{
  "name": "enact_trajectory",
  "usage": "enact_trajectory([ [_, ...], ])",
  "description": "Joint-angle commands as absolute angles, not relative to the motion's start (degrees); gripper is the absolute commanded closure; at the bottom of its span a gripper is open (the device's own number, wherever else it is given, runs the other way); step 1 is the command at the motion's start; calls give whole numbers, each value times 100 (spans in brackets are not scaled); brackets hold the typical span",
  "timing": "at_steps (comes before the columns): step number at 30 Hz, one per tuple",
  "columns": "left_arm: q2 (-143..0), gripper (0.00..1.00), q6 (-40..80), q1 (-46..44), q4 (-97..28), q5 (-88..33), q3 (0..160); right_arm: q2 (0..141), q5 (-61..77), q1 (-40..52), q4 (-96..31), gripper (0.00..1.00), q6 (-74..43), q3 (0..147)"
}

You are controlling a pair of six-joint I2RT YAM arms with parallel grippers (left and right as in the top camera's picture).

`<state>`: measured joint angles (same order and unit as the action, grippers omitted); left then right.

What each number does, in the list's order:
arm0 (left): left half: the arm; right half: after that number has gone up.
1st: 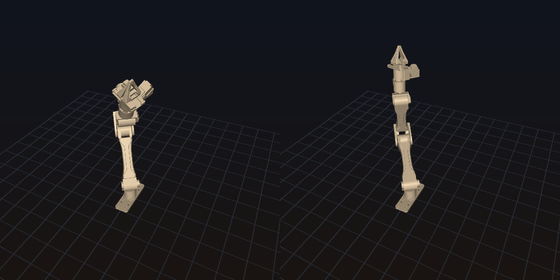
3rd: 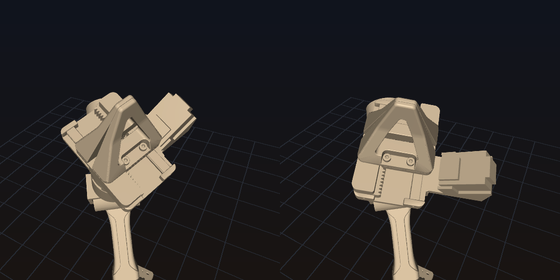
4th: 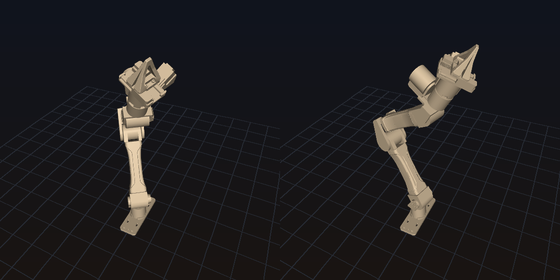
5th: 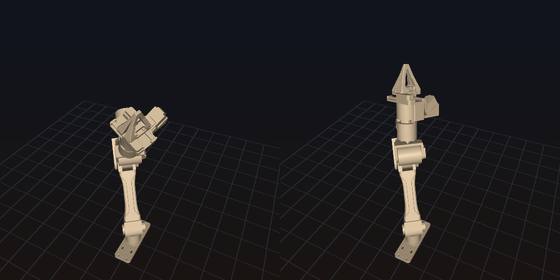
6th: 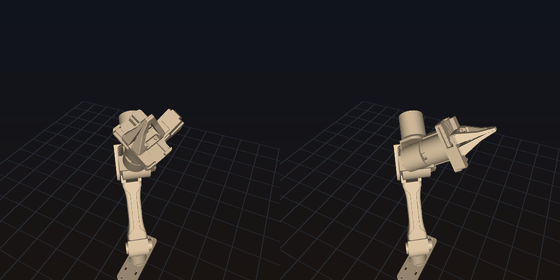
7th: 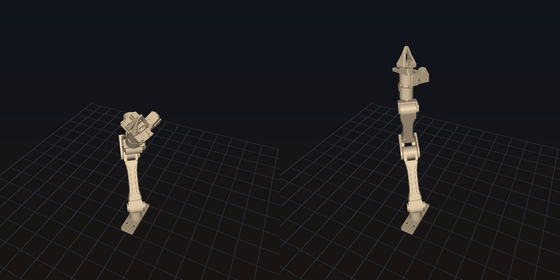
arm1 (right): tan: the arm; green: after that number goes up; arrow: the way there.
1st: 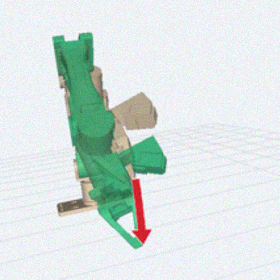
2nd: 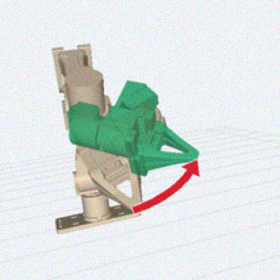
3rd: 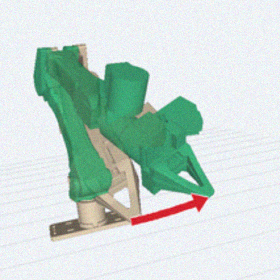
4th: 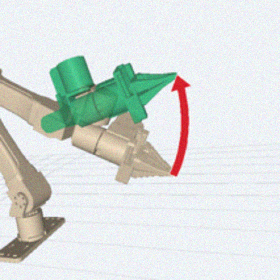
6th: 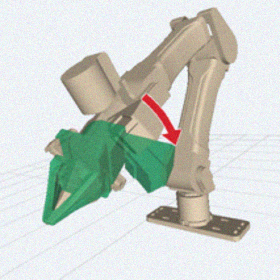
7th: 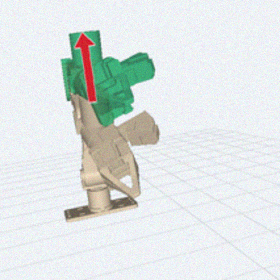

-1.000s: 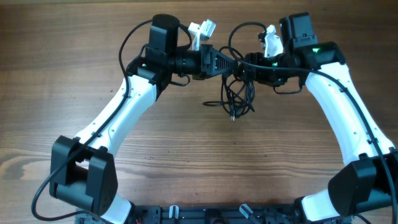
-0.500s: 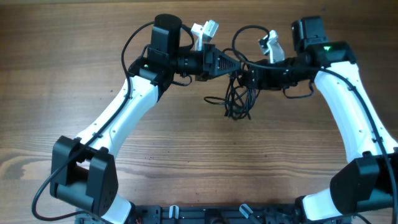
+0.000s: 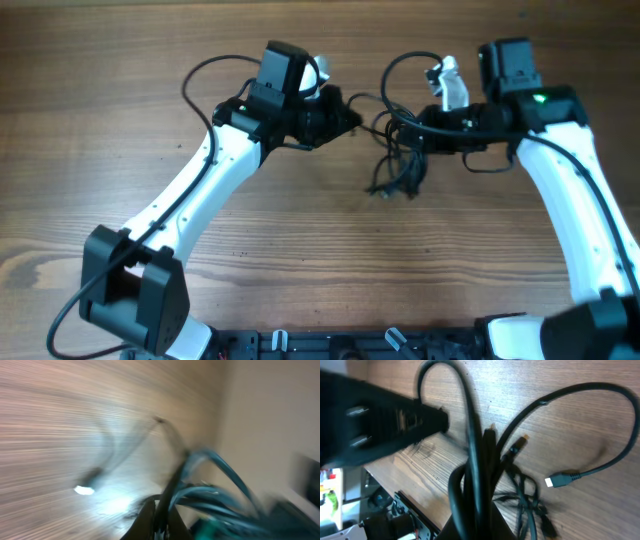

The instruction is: Untangle cables

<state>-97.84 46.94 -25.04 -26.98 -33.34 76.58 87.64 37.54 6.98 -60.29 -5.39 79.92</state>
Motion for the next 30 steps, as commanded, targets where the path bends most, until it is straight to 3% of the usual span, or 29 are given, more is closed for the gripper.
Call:
enact_trajectory([
  [1,-9751,96,4399,-2239,-3415,-126,7607,7933,3640,473,-6112,96,-294,8047],
  [9,-9751,96,3332,-1802,-4042,764,7607,7588,3868,-32,-6766,96,545,8047],
  [14,-9751,96,3140,-1092,-4224,777,7607,7592,3846,-180,-6587,96,-49,8044],
  [16,-9749,96,2526,-943,-4130,-30,7609,7594,3872,-178,-6495,96,-163,8044],
  [19,-9749,95,1160,-961,-3795,-2716,7609,7623,3907,-172,-6477,95,-150,8044],
  [21,-9749,85,349,-1039,-3520,-4895,7609,7640,3907,-169,-6486,95,-148,8044],
  [23,-9749,64,233,-1162,-3024,-6484,7609,7640,3905,-167,-6495,95,-145,8044],
  [26,-9749,48,235,-1380,-2757,-6683,7609,7640,3905,-169,-6493,95,-148,8044],
  [30,-9749,44,515,-1813,-2512,-6331,7609,7651,3905,-169,-6495,94,-150,8038],
])
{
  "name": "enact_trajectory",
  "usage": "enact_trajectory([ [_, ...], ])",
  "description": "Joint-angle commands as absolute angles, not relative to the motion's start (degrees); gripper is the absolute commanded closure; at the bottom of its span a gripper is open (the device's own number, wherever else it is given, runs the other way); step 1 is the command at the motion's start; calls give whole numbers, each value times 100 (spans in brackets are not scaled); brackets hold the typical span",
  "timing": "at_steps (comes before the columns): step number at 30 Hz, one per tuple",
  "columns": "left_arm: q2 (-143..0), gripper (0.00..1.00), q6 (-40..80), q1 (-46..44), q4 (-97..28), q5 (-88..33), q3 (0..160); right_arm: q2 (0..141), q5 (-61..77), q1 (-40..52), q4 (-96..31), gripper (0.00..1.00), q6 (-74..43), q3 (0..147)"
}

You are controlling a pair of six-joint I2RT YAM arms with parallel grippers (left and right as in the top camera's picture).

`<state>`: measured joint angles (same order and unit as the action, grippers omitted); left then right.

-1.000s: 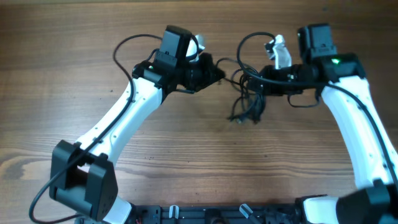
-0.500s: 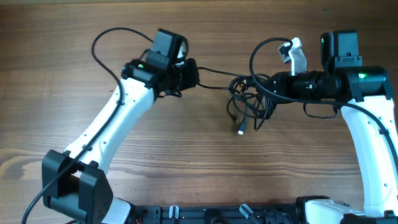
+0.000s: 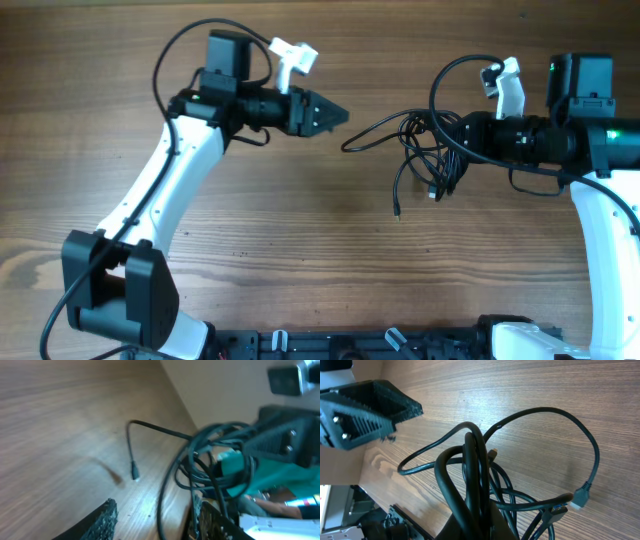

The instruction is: Untangle cables

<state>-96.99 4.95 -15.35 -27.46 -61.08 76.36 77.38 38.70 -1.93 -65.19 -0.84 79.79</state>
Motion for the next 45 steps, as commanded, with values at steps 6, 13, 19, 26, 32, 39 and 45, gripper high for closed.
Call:
enact_trajectory([
  [6,-9747,40,1837,-2344,-1031,-5317,7616,7719,3907,-167,-6525,91,-152,8034],
  [13,-9749,40,1533,-3151,-600,-4252,7620,7780,3905,-167,-6547,91,-150,8034],
  [19,-9749,42,1177,-3603,-364,-3767,7620,7824,3907,-167,-6567,91,-152,8034],
  [26,-9802,41,1179,-3730,-287,-2995,7618,7839,3911,-167,-6639,91,-154,8034],
  [32,-10141,41,1291,-3935,349,-2838,7618,7839,3999,64,-6713,91,-150,8034],
  [39,-10215,38,1621,-4007,325,-1905,7618,7837,4431,445,-6702,91,-152,8034],
  [45,-10219,42,2486,-3994,-301,-64,7614,7697,5242,445,-6722,73,174,8036],
])
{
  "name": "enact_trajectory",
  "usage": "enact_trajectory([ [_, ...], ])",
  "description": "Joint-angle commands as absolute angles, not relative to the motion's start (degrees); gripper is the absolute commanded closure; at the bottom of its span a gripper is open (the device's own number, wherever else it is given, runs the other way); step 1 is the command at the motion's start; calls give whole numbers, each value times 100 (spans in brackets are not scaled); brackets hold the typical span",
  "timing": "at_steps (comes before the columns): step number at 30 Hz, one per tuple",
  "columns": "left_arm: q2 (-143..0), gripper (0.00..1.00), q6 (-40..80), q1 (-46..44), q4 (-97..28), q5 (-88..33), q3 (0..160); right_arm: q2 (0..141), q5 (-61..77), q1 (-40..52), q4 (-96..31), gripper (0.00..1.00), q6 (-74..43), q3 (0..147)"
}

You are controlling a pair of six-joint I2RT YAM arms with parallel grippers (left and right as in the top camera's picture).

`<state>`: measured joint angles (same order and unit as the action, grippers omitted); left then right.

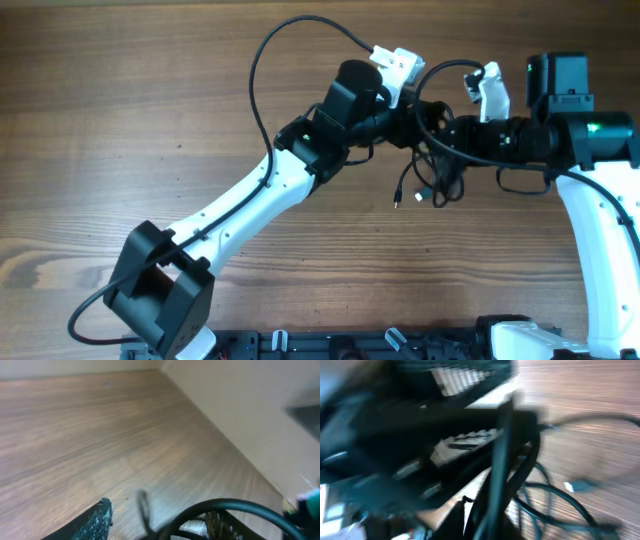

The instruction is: Untangle cables

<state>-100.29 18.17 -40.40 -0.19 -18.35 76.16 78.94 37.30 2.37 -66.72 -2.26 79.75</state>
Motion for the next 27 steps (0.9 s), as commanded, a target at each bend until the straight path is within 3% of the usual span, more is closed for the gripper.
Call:
enact_trajectory([
  [1,-10219,46,2665,-3990,-429,294,7614,7666,5290,445,-6729,67,176,8036],
  [3,-10219,60,2954,-3990,-617,788,7614,7625,5284,443,-6761,65,178,8036],
  [5,-10219,67,3105,-3990,-805,1197,7614,7616,5280,443,-6792,64,178,8036],
  [8,-10219,71,3098,-3946,-1070,1358,7614,7616,4989,443,-6785,64,128,8036],
  [11,-10217,84,3096,-3898,-1374,1343,7614,7618,4250,421,-6687,64,-349,8036],
  [14,-10217,86,3052,-3898,-1603,1041,7614,7618,2974,421,-6539,64,-1190,8034],
  [15,-10217,82,3002,-3898,-1638,884,7614,7618,2556,421,-6488,63,-1415,8034],
  [19,-10217,51,2764,-3898,-1754,89,7614,7655,1448,421,-6298,48,-1865,8034],
  [21,-10237,41,2698,-3900,-1752,-314,7614,7710,1334,421,-6252,44,-1855,8034],
  [27,-10713,26,2589,-3916,-1573,-469,7614,8034,1337,423,-6243,42,-1734,8034],
])
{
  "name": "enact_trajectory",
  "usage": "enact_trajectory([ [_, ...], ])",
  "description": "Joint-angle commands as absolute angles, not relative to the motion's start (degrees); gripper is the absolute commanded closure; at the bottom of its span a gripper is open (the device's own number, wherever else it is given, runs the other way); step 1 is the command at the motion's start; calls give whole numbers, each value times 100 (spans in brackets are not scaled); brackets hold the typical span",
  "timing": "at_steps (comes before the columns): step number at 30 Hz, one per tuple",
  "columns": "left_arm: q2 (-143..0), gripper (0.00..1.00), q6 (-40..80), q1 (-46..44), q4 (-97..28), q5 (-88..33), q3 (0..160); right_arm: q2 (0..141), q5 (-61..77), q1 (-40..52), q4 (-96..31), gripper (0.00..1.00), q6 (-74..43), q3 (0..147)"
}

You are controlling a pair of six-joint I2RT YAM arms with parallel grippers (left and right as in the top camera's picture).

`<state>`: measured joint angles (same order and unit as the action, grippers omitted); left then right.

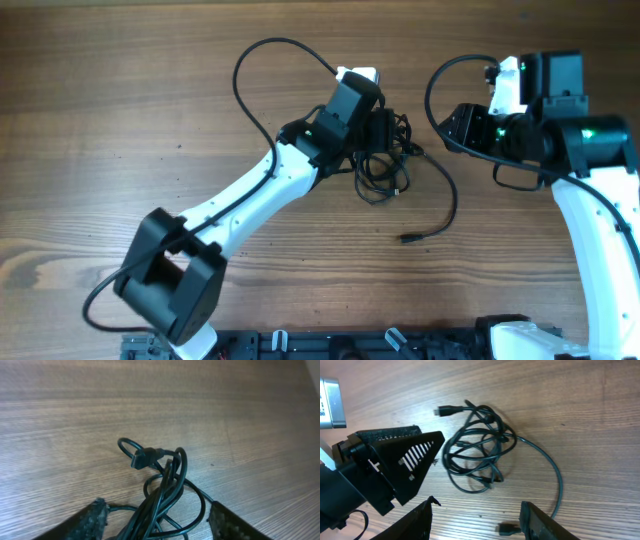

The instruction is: Untangle cables

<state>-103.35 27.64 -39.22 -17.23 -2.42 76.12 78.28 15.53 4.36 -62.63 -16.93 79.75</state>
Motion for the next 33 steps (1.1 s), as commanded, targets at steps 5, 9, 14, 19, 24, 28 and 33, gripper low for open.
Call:
enact_trajectory([
  [5,-11181,23,2589,-4029,-1267,-471,7614,8274,1358,423,-6263,42,-1651,8034],
  [9,-11443,41,2591,-4066,-1264,-469,7614,8318,1358,423,-6259,42,-1645,8034],
  [14,-11461,96,2056,-4060,-1219,-631,7614,8318,1804,421,-6200,42,-1140,8034],
  [19,-10663,96,578,-3844,-1518,-1990,7616,8318,2630,410,-5896,42,-377,8034],
  [24,-9830,96,-416,-3332,-2143,-4324,7616,8318,3063,368,-5719,43,75,8034],
  [28,-9741,96,-532,-2871,-2217,-6261,7614,8315,3623,368,-5769,48,635,8034],
  [33,-9741,96,-574,-2471,-2259,-7450,7614,8315,3732,368,-5763,52,672,8034],
])
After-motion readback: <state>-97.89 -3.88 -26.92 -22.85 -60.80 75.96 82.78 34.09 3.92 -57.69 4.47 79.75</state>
